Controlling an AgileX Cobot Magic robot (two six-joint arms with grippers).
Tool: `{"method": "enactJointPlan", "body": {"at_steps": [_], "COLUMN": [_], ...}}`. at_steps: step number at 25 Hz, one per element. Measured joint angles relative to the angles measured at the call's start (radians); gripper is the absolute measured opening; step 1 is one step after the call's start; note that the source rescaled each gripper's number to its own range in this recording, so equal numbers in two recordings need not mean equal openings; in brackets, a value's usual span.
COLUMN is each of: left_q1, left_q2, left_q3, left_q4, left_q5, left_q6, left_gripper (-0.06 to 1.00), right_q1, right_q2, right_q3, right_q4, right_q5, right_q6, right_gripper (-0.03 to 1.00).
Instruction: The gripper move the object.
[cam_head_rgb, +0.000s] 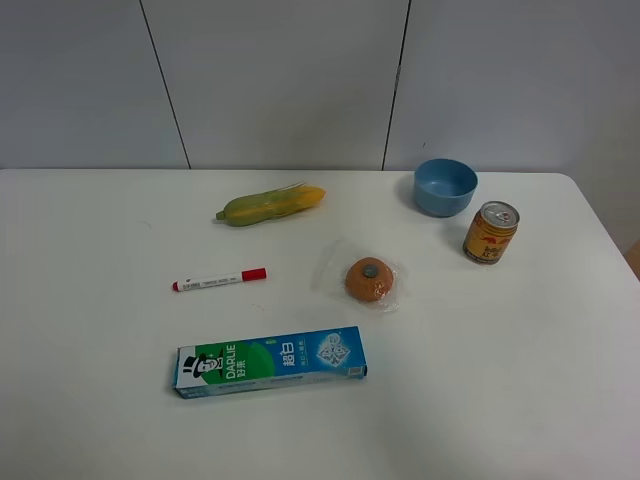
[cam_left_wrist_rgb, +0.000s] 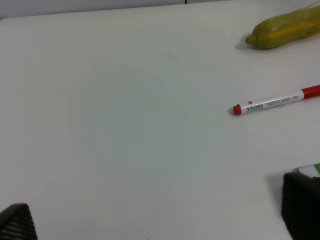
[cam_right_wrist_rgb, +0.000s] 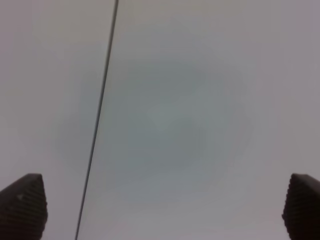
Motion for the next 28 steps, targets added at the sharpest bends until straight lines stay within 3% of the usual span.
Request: {"method": "enactJointPlan", "body": {"at_steps": [3,6,12,14,20,28], "left_q1": [0.0,0.0,0.0,0.0,0.0,0.0], "left_q2": [0.0,0.0,0.0,0.0,0.0,0.0], "left_q3": [0.0,0.0,0.0,0.0,0.0,0.0], "left_q4": [0.0,0.0,0.0,0.0,0.0,0.0], "left_q5": [0.0,0.0,0.0,0.0,0.0,0.0], "left_q6": [0.0,0.0,0.0,0.0,0.0,0.0], "left_gripper": [1.0,1.0,1.0,1.0,1.0,1.0], "right_q1": [0.0,0.0,0.0,-0.01,-0.121,-0.129], "right_q2": [-0.124,-0.221,-0.427,-0.505,-0.82,-1.259], "right_q3": [0.0,0.0,-0.002,0.03,0.387,0.977], "right_q4": [-0.004,0.008,0.066,0.07,0.077,0.082], "right_q5": [0.054,0.19,0.478,0.525,0.57,0.622], "right_q6": [-0.072,-0.085,0.017,0.032,0.038,0.118], "right_gripper": [0.96,0.96,0.96,0.96,0.96,0.96]}}
